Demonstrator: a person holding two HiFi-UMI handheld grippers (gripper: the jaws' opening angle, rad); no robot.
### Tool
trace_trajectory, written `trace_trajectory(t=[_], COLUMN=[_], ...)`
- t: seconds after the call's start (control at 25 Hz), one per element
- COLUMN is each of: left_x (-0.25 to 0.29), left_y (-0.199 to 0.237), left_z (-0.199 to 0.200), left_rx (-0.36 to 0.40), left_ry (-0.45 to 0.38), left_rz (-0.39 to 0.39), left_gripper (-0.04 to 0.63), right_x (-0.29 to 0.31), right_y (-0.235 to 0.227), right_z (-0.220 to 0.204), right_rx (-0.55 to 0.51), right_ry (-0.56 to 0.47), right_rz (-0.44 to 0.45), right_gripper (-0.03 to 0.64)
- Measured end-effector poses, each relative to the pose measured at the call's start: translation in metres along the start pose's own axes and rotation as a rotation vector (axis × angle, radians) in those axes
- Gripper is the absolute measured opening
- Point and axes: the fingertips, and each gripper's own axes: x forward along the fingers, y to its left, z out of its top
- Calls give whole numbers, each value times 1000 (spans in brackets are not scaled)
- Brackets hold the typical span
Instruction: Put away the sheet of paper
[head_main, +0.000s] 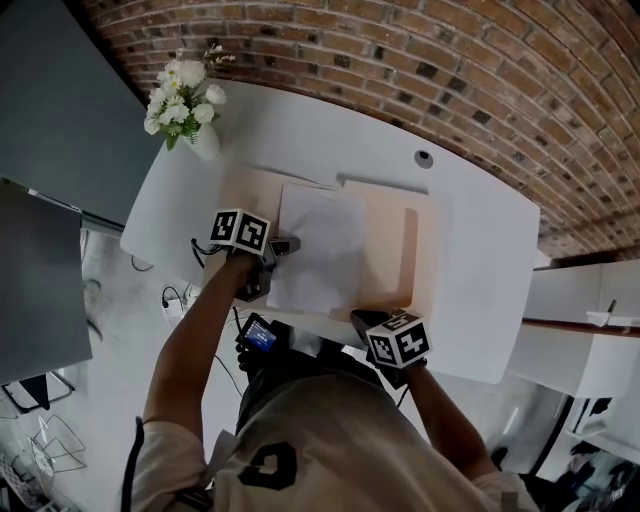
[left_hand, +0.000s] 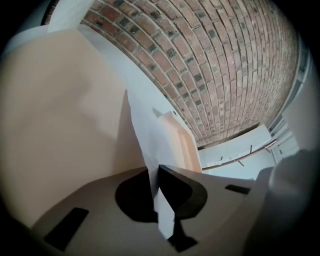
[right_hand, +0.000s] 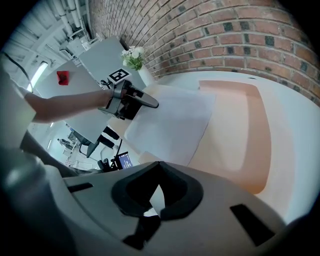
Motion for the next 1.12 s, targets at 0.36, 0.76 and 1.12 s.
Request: trace_trajectory(t=[0.36, 0.76, 1.12], left_x=[21, 49, 66], left_y=[-12, -32, -49], left_z=[-4, -9, -9], left_rx=[-40, -60, -80], left_ry=[-15, 4, -8], left_rz=[-7, -30, -65], left_gripper=[14, 14, 15], right_x=[0, 1, 0], right_y=[2, 5, 7], right_z=[-1, -2, -1], right_rx=[-44, -126, -156], right_ry=[17, 34, 4], right_rz=[32, 49, 63], right_gripper=[23, 23, 23])
